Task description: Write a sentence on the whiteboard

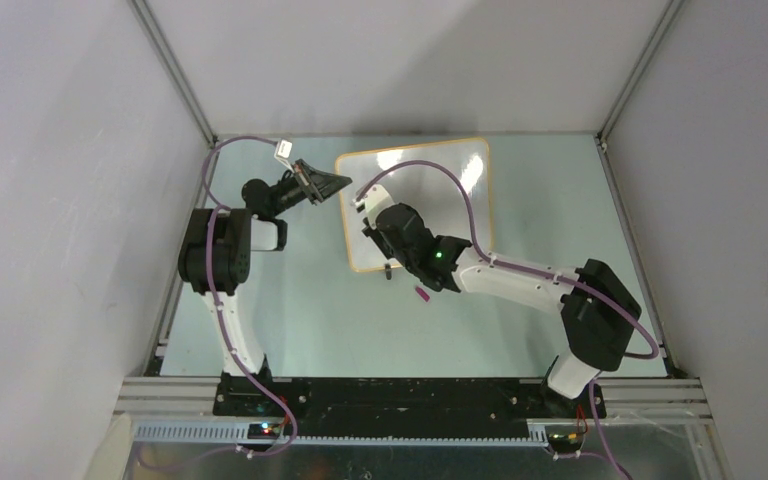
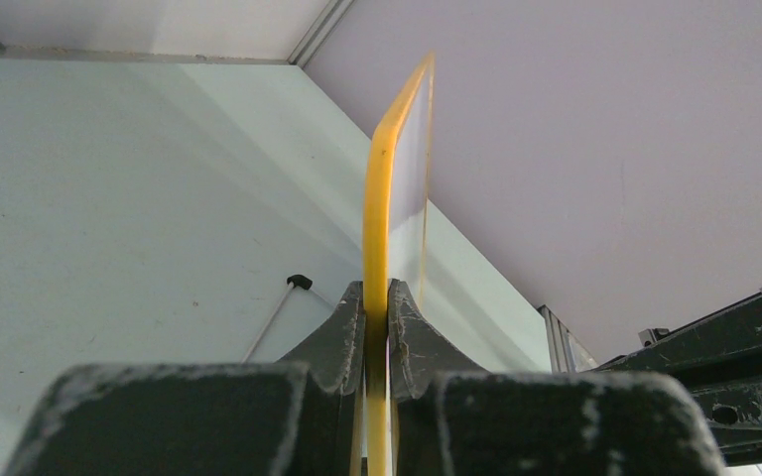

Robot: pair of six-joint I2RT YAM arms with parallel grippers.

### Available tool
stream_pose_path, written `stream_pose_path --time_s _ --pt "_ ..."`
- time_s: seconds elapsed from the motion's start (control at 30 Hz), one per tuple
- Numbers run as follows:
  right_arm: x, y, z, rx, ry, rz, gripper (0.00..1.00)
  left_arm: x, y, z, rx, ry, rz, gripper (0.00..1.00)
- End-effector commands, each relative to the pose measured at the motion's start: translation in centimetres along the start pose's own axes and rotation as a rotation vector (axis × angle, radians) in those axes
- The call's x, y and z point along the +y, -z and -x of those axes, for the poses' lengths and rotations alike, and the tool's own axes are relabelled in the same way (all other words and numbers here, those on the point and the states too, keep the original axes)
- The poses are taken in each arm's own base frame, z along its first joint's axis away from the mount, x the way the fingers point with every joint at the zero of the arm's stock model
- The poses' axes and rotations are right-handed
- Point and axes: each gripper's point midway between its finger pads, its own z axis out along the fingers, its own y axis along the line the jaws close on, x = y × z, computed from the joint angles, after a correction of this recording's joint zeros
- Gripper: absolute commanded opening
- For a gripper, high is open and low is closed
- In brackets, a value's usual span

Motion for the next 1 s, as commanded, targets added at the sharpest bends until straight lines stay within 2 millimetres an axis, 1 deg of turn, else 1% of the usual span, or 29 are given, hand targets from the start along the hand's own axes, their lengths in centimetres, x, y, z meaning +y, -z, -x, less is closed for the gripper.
stream_pose_path --time_s 0.0,0.3,0.6,0.97 --pt "-1.2 -0.6 1.4 -0.024 -0.011 -0.043 0.0 -0.5 -0.2 -1.8 0.07 -0.049 -0.044 0.0" --pt "-1.7 -0.6 2.1 -0.031 -0.009 -0.054 0.0 -0.5 -0.2 -1.8 0.07 -0.046 -0.046 0.0" --pt "-1.7 -0.4 2.6 -0.035 -0.008 -0.052 0.0 -0.5 -0.2 -1.8 0.069 -0.045 -0.048 0.0" --pt "-0.8 -0.6 0.6 0.03 0.007 -0.049 0.0 -0.6 -0.2 -1.7 0.068 -0.047 -0.05 0.0"
